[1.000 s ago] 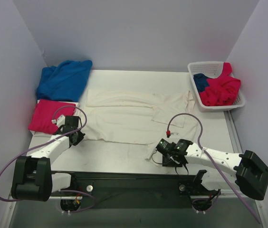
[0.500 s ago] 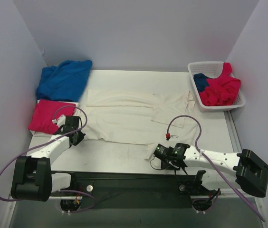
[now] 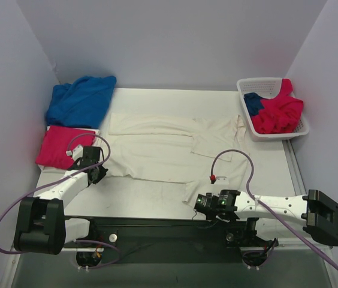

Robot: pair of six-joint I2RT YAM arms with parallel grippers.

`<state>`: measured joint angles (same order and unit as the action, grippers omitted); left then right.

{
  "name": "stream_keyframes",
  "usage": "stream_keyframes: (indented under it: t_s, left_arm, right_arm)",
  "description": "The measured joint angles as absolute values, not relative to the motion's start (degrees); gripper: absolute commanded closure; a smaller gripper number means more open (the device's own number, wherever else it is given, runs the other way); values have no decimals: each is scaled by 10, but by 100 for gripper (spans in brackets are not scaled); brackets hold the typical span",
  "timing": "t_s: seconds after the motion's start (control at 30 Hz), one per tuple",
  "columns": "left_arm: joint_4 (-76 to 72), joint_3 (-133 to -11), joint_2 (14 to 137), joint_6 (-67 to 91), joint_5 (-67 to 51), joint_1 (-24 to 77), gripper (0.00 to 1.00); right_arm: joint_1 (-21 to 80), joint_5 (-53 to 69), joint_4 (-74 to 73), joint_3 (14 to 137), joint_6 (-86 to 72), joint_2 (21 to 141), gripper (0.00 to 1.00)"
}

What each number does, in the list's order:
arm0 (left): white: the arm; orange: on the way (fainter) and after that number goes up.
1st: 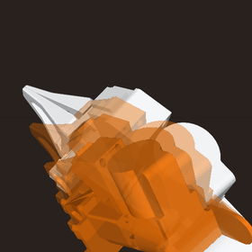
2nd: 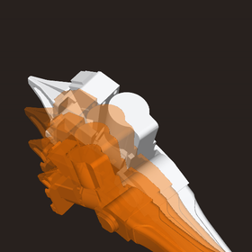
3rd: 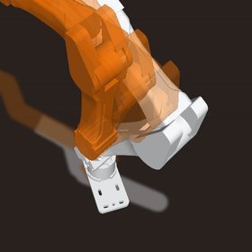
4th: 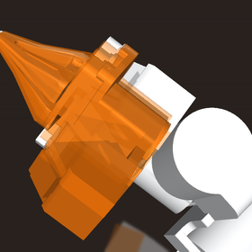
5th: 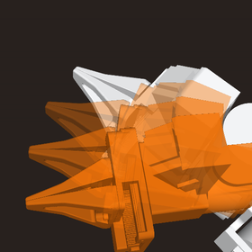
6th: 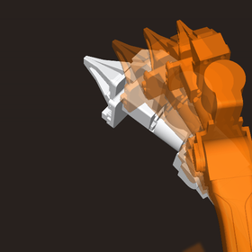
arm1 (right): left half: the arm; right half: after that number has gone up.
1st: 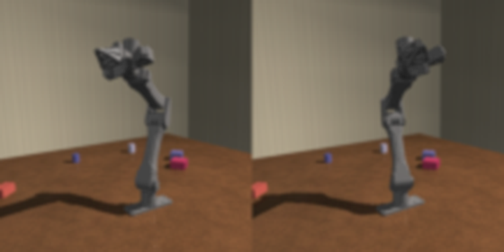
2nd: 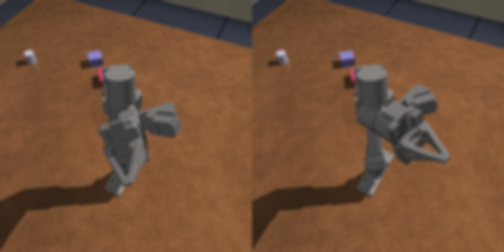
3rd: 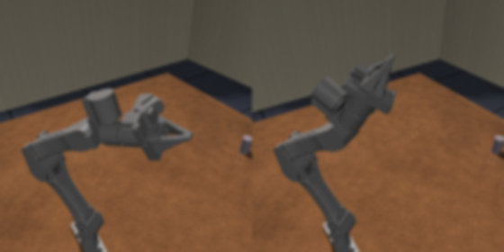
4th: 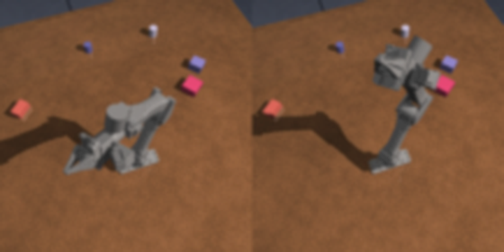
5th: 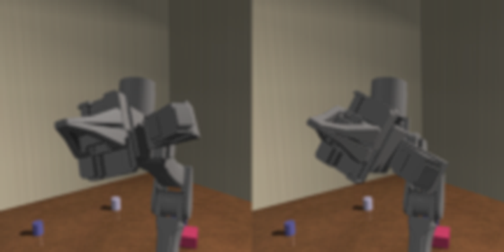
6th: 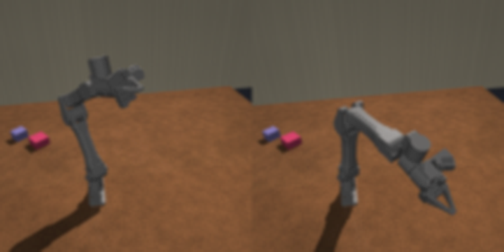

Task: Fold and stack the t-shirts
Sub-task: Grap the side of the flattened tshirt closest away from the robot with both arms

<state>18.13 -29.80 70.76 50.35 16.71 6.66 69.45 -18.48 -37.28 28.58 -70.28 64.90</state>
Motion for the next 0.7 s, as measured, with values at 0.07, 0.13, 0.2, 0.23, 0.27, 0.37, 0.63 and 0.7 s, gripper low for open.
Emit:
stream_keyframes:
  t_s: [0.07,0.13,0.2,0.23,0.27,0.37,0.63,0.7]
  left_arm:
    - [181,-298,708,503,167,67,100]
    - [181,-298,708,503,167,67,100]
    - [181,-298,708,503,167,67,100]
    - [181,-298,708,503,167,67,100]
    - [181,-298,708,503,167,67,100]
    - [181,-298,708,503,167,67,100]
    - [181,-298,708,502,167,67,100]
    - [181,-298,708,501,167,67,100]
  right_arm:
    - [710,-191,-378,286,-711,649,64]
    - [718,-196,-379,285,-720,651,65]
    - [721,-201,-377,285,-723,654,65]
    - [721,-202,-376,285,-723,655,66]
    - [722,-203,-376,285,-723,655,65]
    - [725,-210,-375,285,-722,654,65]
    - [730,-234,-370,285,-722,645,65]
    - [732,-241,-370,285,-721,629,65]
